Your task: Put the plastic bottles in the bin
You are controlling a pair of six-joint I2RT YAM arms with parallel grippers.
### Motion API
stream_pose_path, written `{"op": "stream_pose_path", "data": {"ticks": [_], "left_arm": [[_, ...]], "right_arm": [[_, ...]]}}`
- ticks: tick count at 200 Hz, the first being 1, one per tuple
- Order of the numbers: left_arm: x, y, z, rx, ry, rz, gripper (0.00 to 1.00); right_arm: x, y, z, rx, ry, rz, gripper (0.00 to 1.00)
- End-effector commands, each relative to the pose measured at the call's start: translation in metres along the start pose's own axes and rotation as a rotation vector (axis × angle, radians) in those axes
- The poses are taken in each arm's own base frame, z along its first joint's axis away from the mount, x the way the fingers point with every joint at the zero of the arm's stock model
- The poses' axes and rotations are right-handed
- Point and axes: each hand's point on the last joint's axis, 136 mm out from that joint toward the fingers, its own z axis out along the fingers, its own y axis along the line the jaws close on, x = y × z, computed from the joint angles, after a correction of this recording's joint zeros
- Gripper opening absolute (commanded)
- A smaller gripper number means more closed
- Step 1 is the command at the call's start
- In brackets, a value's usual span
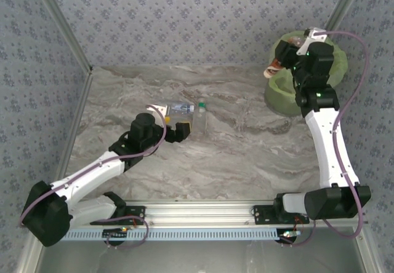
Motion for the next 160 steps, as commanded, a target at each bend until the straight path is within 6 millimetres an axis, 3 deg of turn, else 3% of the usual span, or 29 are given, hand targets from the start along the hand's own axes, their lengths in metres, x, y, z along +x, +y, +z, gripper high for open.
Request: {"op": "stream_pose_path", "data": {"ticks": [1, 27, 60, 117, 146, 160], "left_arm": [[-0.006, 0.005, -0.006, -0.037, -0.026, -0.003, 0.99], [-0.007, 0.007, -0.005, -0.048, -0.027, 0.000, 0.99], [-0.003, 0.010, 0.000, -0.057, -0.019, -0.007, 0.99], [0.003, 0.013, 0.004, -0.070, 0.004, 0.003, 0.99], [0.005, 0.017, 0.003, -0.087, 0.007, 0.007, 0.99], [0.005, 0.018, 0.003, -0.092, 0.008, 0.005, 0.99]], "right_arm": [[-0.032, -0.039, -0.002, 0.182, -0.081, -0.092, 0.51], [-0.048, -0.079, -0.006, 0.352, -0.119, -0.188, 0.52], [-0.040, -0.108, 0.010, 0.459, -0.050, -0.324, 0.52], [0.012, -0.141, 0.062, 0.562, 0.131, -0.505, 0.54], [0.044, -0.178, 0.076, 0.673, 0.266, -0.476, 0.56], [0.070, -0.195, 0.083, 0.702, 0.376, -0.459, 0.58]]}}
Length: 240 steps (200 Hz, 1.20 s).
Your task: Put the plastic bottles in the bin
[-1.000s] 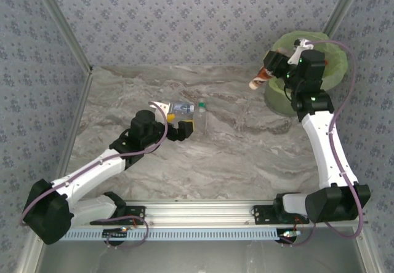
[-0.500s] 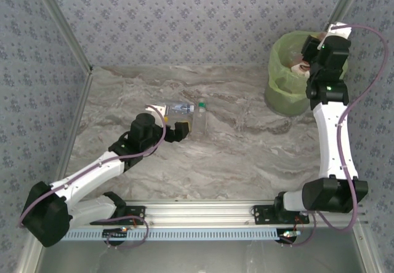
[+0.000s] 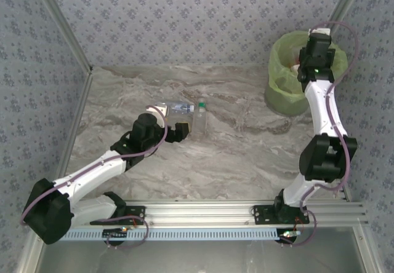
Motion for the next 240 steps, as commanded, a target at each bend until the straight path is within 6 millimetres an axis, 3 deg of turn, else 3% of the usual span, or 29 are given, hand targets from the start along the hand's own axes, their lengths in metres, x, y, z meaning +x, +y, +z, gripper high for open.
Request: {"op": "stream_pose_path", "data": {"ticks": [1, 34, 63, 87, 113, 139, 193, 240], "left_arm": [[-0.003, 0.004, -0.001, -0.020, -0.010, 0.006, 0.99], [-0.002, 0.006, 0.002, -0.028, -0.008, 0.005, 0.99], [-0.001, 0.005, 0.005, -0.025, 0.002, 0.008, 0.99], [-0.001, 0.006, 0.005, -0.028, 0.002, 0.011, 0.99], [-0.001, 0.008, 0.006, -0.032, 0.003, 0.008, 0.99], [0.000, 0.010, 0.008, -0.037, 0.005, -0.002, 0.99], [0.005, 0.019, 0.013, -0.070, 0.034, -0.030, 0.99], [0.009, 0.033, 0.015, -0.124, 0.051, -0.079, 0.99]], "right_arm": [[0.026, -0.019, 0.019, 0.085, 0.145, -0.012, 0.58], [0.072, -0.003, 0.044, 0.068, 0.329, -0.054, 0.58], [0.079, 0.003, 0.044, 0.046, 0.369, 0.002, 0.62], [0.063, 0.000, 0.030, 0.032, 0.334, 0.044, 0.76], [0.036, -0.009, 0.005, 0.022, 0.268, 0.085, 0.84], [0.016, -0.016, -0.018, -0.006, 0.210, 0.126, 0.86], [-0.002, -0.018, -0.054, -0.061, 0.120, 0.190, 0.89], [-0.017, 0.000, -0.084, -0.160, 0.050, 0.217, 0.92]]}}
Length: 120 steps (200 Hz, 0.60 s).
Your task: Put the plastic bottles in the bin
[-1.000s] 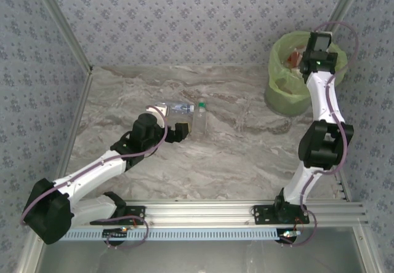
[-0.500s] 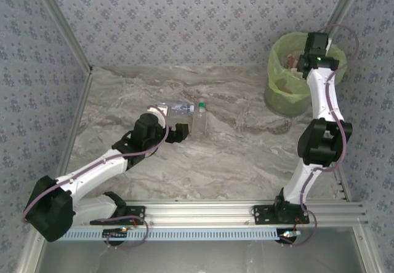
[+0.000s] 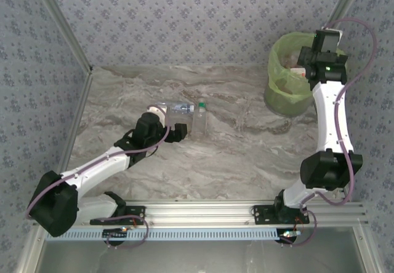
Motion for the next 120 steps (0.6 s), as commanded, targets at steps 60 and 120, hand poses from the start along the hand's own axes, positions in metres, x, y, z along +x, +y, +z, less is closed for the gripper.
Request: {"op": "stream_pose_path", "data": {"ticks": [60, 120], "left_arm": [[-0.009, 0.039, 0.002, -0.145, -0.019, -0.180, 0.99], [-0.006, 0.059, -0.001, -0.217, -0.024, -0.251, 0.99]], "right_arm": [[-0.002, 0.086, -0.048, -0.296, -0.069, -0.011, 0.99], [0.037, 0.183, -0.074, -0.522, 0.021, -0.119, 0.99]]}}
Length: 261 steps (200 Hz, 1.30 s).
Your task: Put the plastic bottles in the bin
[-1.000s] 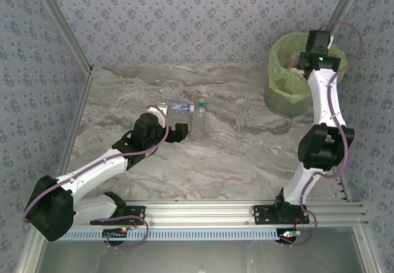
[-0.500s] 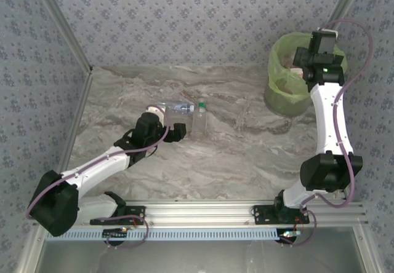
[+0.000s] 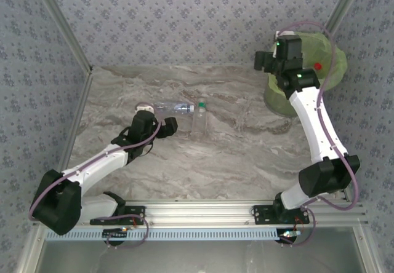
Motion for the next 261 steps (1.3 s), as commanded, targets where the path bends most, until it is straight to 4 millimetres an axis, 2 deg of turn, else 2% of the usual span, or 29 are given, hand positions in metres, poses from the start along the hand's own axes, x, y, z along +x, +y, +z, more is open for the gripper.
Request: {"op": "stream_pose_path", "data": {"ticks": [1, 63, 104, 132, 149, 163, 201, 232, 245, 261], "left_arm": [[-0.006, 0.006, -0.001, -0.038, -0.015, -0.043, 0.99], [-0.006, 0.023, -0.001, -0.096, -0.015, -0.092, 0.99], [-0.003, 0.034, -0.003, -0.121, -0.011, -0.117, 0.99], [-0.001, 0.040, -0.004, -0.134, -0.009, -0.134, 0.99], [-0.001, 0.042, -0.006, -0.137, -0.012, -0.138, 0.99], [-0.001, 0.045, -0.006, -0.141, -0.012, -0.138, 0.99], [-0.001, 0.047, -0.007, -0.148, -0.011, -0.147, 0.99], [-0.001, 0.048, -0.007, -0.149, -0.011, -0.148, 0.99], [0.001, 0.049, -0.006, -0.153, -0.006, -0.147, 0.99], [0.002, 0.049, -0.006, -0.153, -0.006, -0.151, 0.99]], "right_arm": [[0.014, 0.039, 0.009, -0.105, 0.052, -0.004, 0.99], [0.087, 0.141, 0.039, -0.234, 0.291, -0.150, 0.99], [0.143, 0.213, 0.054, -0.387, 0.453, -0.054, 0.99], [0.184, 0.241, 0.068, -0.403, 0.544, 0.009, 0.99], [0.202, 0.258, 0.071, -0.444, 0.594, 0.050, 0.99], [0.217, 0.266, 0.075, -0.441, 0.629, 0.056, 0.99], [0.269, 0.256, 0.093, -0.285, 0.714, -0.018, 0.99], [0.289, 0.250, 0.093, -0.258, 0.762, -0.051, 0.96], [0.292, 0.241, 0.093, -0.215, 0.763, -0.077, 0.94], [0.293, 0.228, 0.094, -0.165, 0.738, -0.096, 0.87]]}}
